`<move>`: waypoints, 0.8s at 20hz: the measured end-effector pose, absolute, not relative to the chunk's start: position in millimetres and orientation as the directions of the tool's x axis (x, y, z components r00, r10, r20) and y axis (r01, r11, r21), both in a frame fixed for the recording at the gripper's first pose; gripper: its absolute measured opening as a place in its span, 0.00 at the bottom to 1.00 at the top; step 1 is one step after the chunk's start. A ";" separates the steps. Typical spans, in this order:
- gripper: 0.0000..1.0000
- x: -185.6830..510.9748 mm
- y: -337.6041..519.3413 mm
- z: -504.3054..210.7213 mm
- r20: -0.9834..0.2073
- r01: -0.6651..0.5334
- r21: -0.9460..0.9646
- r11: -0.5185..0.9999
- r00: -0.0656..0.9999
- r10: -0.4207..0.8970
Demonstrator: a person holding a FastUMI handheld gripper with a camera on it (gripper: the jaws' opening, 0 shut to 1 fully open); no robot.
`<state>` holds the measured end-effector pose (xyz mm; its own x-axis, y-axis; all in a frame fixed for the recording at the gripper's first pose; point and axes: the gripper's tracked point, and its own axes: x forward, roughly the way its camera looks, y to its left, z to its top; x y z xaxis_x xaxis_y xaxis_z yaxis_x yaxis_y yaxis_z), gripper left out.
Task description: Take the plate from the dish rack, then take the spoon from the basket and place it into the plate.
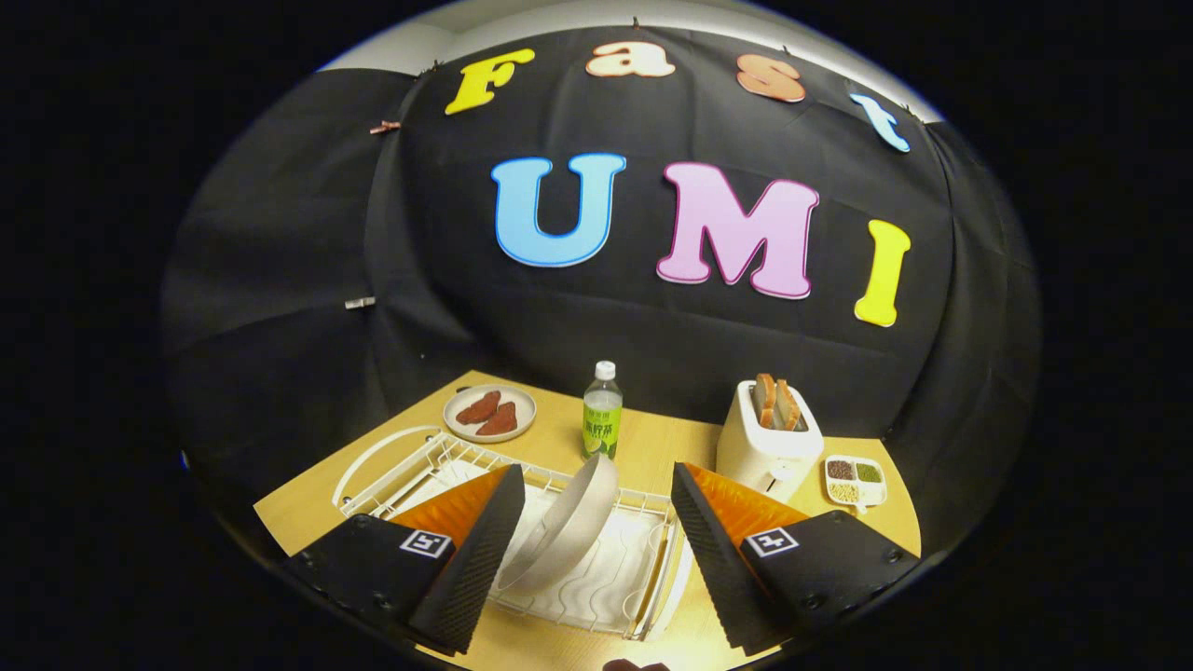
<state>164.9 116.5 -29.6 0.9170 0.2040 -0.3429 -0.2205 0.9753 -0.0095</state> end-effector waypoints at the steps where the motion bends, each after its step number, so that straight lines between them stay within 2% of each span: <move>1: 0.98 171.6 119.8 -38.3 -0.374 -0.222 -0.003 0.975 0.905 0.205; 4: 0.98 185.9 128.1 -69.0 -0.484 -0.221 0.016 0.975 0.852 0.201; 7: 0.98 193.7 125.6 -103.9 -0.609 -0.158 0.067 0.985 0.775 0.166; 13: 0.97 201.9 123.8 -133.9 -0.715 -0.096 0.131 0.987 0.680 0.161; 16: 0.65 194.6 127.9 -141.2 -0.750 -0.069 0.145 0.987 0.643 0.155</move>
<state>194.6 127.9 -141.2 0.6428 0.1551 -0.7502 -0.0693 0.9870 0.1447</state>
